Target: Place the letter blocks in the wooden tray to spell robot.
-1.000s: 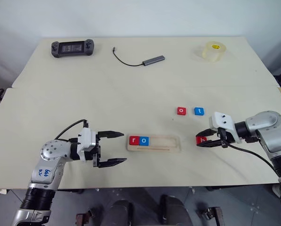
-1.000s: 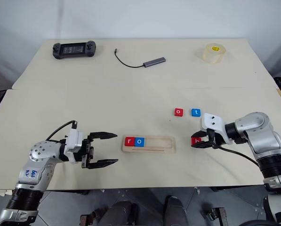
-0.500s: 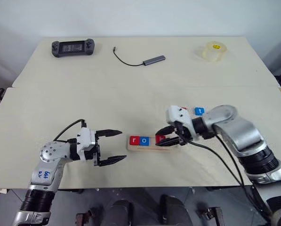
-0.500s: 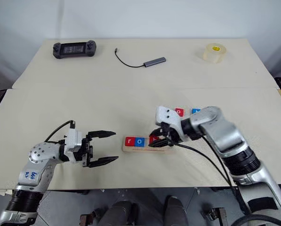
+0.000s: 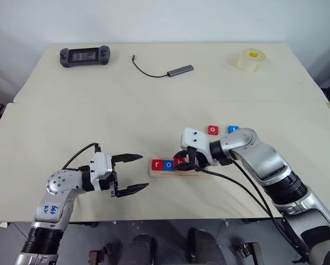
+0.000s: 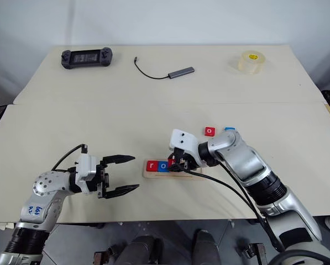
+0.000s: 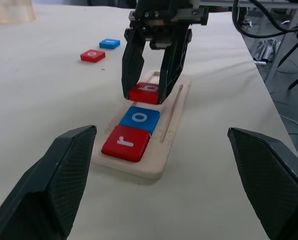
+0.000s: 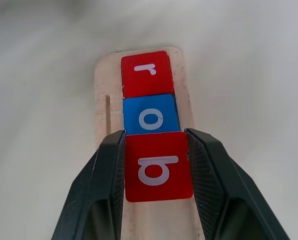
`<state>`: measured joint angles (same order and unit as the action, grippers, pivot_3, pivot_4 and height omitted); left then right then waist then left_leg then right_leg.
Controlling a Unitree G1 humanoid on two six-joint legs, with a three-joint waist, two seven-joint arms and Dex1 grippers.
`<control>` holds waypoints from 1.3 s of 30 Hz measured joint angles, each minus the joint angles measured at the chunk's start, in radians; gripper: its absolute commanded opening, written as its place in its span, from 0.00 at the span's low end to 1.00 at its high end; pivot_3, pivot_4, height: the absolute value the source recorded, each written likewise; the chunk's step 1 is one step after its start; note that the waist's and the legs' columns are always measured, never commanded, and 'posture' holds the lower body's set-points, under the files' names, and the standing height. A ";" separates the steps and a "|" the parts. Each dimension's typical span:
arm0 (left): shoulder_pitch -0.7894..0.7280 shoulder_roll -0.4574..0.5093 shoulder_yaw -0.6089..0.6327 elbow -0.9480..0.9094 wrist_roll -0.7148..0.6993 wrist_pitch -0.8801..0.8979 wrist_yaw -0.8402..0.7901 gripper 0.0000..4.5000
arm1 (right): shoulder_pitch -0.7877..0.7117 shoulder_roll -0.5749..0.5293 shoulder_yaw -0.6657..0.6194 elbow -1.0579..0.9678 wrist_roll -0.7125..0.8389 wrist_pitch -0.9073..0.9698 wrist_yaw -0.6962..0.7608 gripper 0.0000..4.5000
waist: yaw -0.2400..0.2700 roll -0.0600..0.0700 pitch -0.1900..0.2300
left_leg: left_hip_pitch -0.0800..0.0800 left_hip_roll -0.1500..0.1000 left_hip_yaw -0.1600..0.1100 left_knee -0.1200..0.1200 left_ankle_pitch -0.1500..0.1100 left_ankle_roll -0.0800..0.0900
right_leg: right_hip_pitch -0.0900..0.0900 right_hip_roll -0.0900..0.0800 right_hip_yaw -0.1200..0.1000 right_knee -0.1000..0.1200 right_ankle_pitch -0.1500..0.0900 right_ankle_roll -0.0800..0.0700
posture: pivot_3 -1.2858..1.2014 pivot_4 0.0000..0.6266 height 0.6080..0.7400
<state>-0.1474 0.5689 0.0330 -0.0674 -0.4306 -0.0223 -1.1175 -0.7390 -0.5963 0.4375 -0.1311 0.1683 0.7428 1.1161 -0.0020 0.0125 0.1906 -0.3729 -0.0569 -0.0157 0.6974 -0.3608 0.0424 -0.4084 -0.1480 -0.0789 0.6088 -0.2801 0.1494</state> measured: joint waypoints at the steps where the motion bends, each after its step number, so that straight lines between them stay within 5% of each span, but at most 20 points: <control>1: 0.000 0.000 0.000 0.000 0.000 0.001 0.002 1.00 | 0.000 0.000 0.001 0.004 -0.001 0.000 0.000 0.60 | 0.000 0.000 0.000 | 0.000 0.000 0.000 0.000 0.000 0.000 | 0.000 0.000 0.000 0.000 0.000 0.000 | 0.52 0.24 1.00; 6: 0.001 0.001 0.000 0.000 0.000 0.005 0.003 1.00 | 0.000 0.000 -0.011 -0.006 0.031 0.043 0.014 0.98 | -0.001 0.000 0.000 | 0.000 0.000 0.000 0.000 0.000 0.000 | 0.000 0.000 0.000 0.000 0.000 0.000 | 0.52 0.24 1.00; 15: -0.021 0.001 -0.001 0.006 0.000 0.006 0.001 1.00 | 0.028 -0.087 -0.102 -0.046 0.079 0.062 0.024 0.99 | 0.003 0.000 0.000 | 0.000 0.000 0.000 0.000 0.000 0.000 | 0.000 0.000 0.000 0.000 0.000 0.000 | 0.52 0.24 1.00; 18: -0.031 0.001 -0.002 0.007 0.000 0.004 -0.001 1.00 | 0.068 -0.109 -0.166 -0.047 0.089 0.040 0.009 0.87 | 0.001 0.000 0.000 | 0.000 0.000 0.000 -0.001 0.000 0.000 | 0.000 0.000 0.000 0.000 0.000 0.000 | 0.52 0.24 1.00; 29: -0.038 -0.001 -0.008 0.033 0.000 0.001 -0.007 1.00 | 0.109 -0.099 -0.129 -0.022 0.055 -0.039 -0.026 0.02 | 0.002 0.000 0.000 | 0.000 0.000 0.001 0.000 0.000 0.000 | 0.000 0.000 0.000 0.000 0.000 0.000 | 0.52 0.24 1.00; 39: -0.037 0.000 -0.008 0.032 0.000 0.000 0.002 1.00 | 0.112 -0.096 -0.086 -0.045 0.055 -0.004 -0.009 0.00 | 0.001 0.000 0.000 | 0.000 0.000 0.001 0.000 0.000 0.000 | 0.000 0.000 0.001 0.000 0.000 0.000 | 0.52 0.24 1.00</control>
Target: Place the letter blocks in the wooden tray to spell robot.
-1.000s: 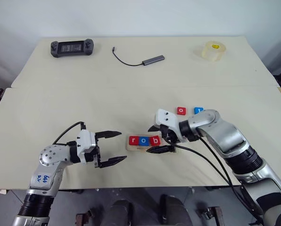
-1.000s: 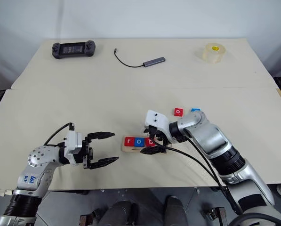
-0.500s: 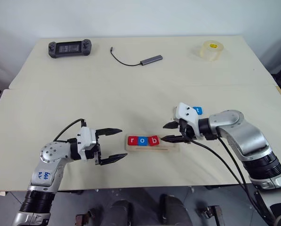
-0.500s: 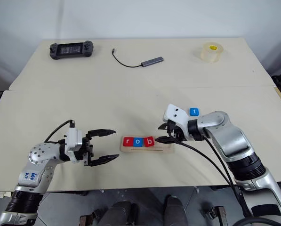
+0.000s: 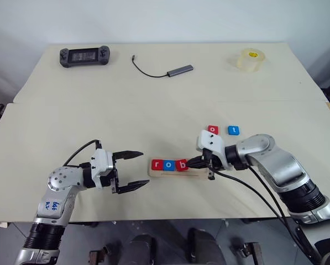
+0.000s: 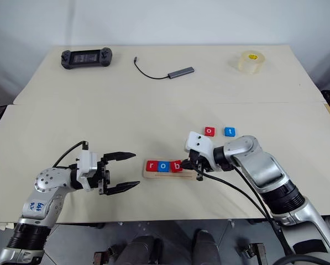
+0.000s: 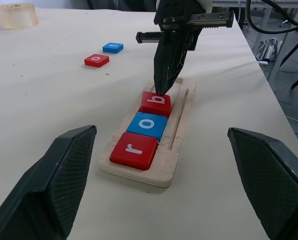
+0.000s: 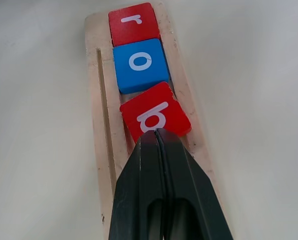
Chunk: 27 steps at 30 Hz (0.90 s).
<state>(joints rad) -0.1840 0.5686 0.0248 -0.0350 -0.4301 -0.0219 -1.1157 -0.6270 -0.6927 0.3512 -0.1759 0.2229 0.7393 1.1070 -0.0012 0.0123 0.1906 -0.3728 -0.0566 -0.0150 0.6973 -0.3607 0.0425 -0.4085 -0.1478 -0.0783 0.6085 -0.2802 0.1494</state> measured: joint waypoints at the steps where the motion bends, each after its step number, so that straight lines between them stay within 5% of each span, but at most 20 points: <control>1: 0.000 0.000 0.000 0.000 0.000 0.000 0.000 1.00 | 0.000 0.001 0.002 -0.005 0.000 0.005 -0.001 0.00 | 0.000 0.000 0.000 | 0.000 0.000 0.000 0.000 0.000 0.000 | 0.000 0.000 0.000 0.000 0.000 0.000 | 0.52 0.24 1.00; 27: -0.004 -0.001 -0.001 0.000 0.001 0.000 0.003 1.00 | 0.023 -0.011 -0.004 -0.052 0.023 0.068 -0.031 0.00 | 0.002 0.000 0.000 | 0.000 0.000 0.000 0.000 0.000 0.000 | 0.000 0.000 0.000 0.000 0.000 0.000 | 0.52 0.24 1.00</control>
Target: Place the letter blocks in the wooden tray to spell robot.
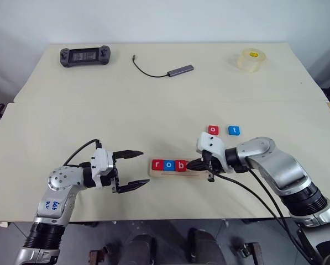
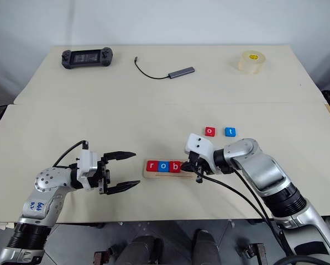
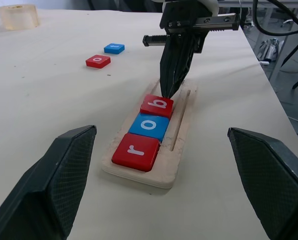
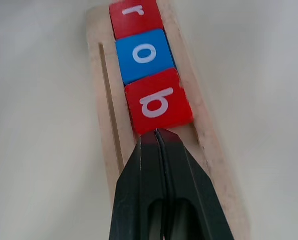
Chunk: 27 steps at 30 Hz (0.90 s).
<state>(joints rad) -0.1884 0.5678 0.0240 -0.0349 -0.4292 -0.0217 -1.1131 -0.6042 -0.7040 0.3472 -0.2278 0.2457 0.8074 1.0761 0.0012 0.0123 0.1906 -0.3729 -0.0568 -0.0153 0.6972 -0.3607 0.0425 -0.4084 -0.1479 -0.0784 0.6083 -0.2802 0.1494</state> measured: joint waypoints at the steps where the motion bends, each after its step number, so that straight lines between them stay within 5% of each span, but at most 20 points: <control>1: 0.000 0.000 0.000 0.000 0.000 0.000 0.000 1.00 | 0.001 0.001 0.000 -0.003 0.002 0.002 0.000 0.00 | -0.001 0.000 0.000 | 0.000 0.000 0.000 0.000 0.000 0.000 | 0.000 0.000 0.000 0.000 0.000 0.000 | 0.52 0.24 1.00; 9: 0.001 0.000 -0.001 0.000 0.001 0.000 0.007 1.00 | 0.033 -0.035 -0.035 -0.056 0.046 0.019 0.006 0.04 | 0.005 0.000 0.000 | 0.000 0.000 -0.001 0.000 0.000 0.000 | 0.000 0.000 0.000 0.000 0.000 0.000 | 0.52 0.24 1.00; 15: 0.003 0.001 0.003 0.008 0.000 -0.005 0.003 1.00 | 0.269 -0.123 -0.341 -0.164 0.169 -0.014 0.017 0.43 | 0.026 -0.001 0.000 | -0.001 0.000 -0.002 -0.001 0.000 0.000 | 0.001 0.000 -0.002 -0.002 0.000 0.000 | 0.52 0.24 1.00; 22: 0.011 -0.005 0.005 0.032 0.001 -0.003 0.002 1.00 | 0.700 0.062 -0.735 -0.076 0.128 -0.482 -0.115 0.98 | 0.026 -0.001 -0.001 | 0.003 -0.001 0.002 -0.001 0.000 0.001 | 0.004 0.000 0.000 -0.001 0.000 0.001 | 0.52 0.24 1.00; 27: -0.021 -0.021 0.002 0.060 0.002 -0.001 0.018 1.00 | 0.851 0.156 -0.885 0.089 0.129 -0.747 -0.144 0.99 | 0.022 -0.001 -0.001 | 0.007 0.000 0.002 -0.001 0.000 0.000 | 0.007 0.001 0.001 -0.001 0.000 0.001 | 0.52 0.24 1.00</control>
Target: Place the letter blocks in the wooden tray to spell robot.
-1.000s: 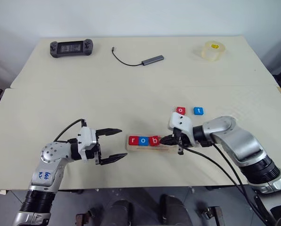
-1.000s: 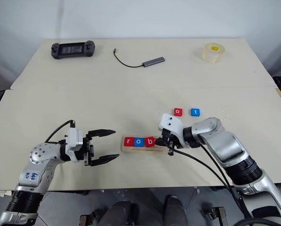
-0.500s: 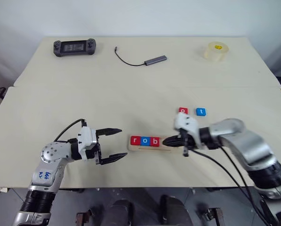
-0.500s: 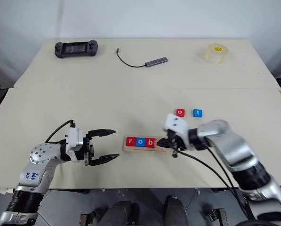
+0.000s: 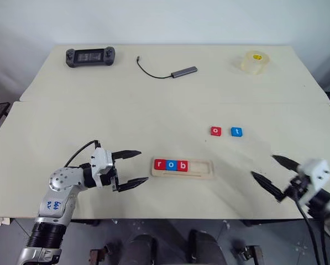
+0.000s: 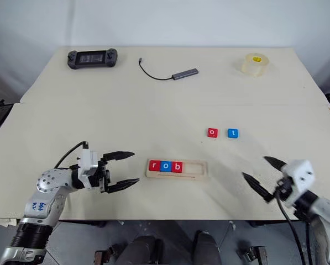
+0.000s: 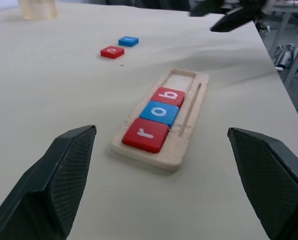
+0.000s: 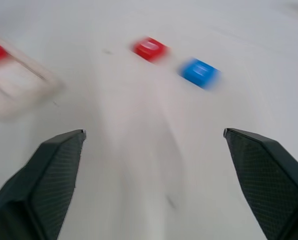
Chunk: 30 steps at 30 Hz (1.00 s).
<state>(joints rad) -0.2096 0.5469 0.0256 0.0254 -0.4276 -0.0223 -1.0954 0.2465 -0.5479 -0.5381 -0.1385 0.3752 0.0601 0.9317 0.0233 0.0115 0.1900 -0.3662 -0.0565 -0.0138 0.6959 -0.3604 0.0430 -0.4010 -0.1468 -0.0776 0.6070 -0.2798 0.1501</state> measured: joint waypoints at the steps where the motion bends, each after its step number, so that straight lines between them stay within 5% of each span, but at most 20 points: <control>1: -0.004 0.000 0.000 0.003 0.000 0.000 0.000 1.00 | 0.024 0.009 -0.002 0.018 0.000 -0.034 0.008 0.99 | 0.000 0.000 0.000 | 0.000 0.000 0.000 0.000 0.000 0.000 | 0.000 0.000 0.000 0.000 0.000 0.000 | 0.52 0.24 1.00; 10: -0.018 0.010 0.001 0.028 0.000 0.002 -0.020 1.00 | 0.022 0.044 0.028 0.040 0.023 -0.128 -0.040 0.99 | -0.015 0.001 -0.001 | 0.002 0.001 0.001 0.000 0.000 0.000 | 0.000 0.000 0.002 0.000 0.000 0.000 | 0.52 0.24 1.00; 21: -0.038 0.019 0.004 0.010 -0.005 0.066 -0.018 1.00 | -0.498 -0.224 0.284 -0.046 0.126 0.574 -0.210 0.99 | -0.018 0.003 -0.001 | -0.003 0.001 -0.004 0.001 0.000 0.000 | -0.001 -0.002 0.001 0.000 -0.001 -0.001 | 0.52 0.24 1.00; 30: -0.005 0.002 0.002 -0.060 -0.011 0.118 0.023 1.00 | -0.822 -0.213 0.492 0.135 0.028 0.863 -0.320 0.99 | -0.017 0.003 -0.001 | -0.006 0.000 -0.004 -0.001 0.000 0.000 | -0.006 -0.001 -0.002 -0.001 -0.001 -0.001 | 0.52 0.24 1.00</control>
<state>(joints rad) -0.2146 0.5494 0.0279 -0.0345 -0.4384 0.0962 -1.0720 -0.5751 -0.7612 -0.0464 -0.0034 0.4027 0.9228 0.6119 0.0062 0.0148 0.1893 -0.3726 -0.0569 -0.0173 0.6951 -0.3604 0.0429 -0.4066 -0.1483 -0.0797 0.6062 -0.2804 0.1488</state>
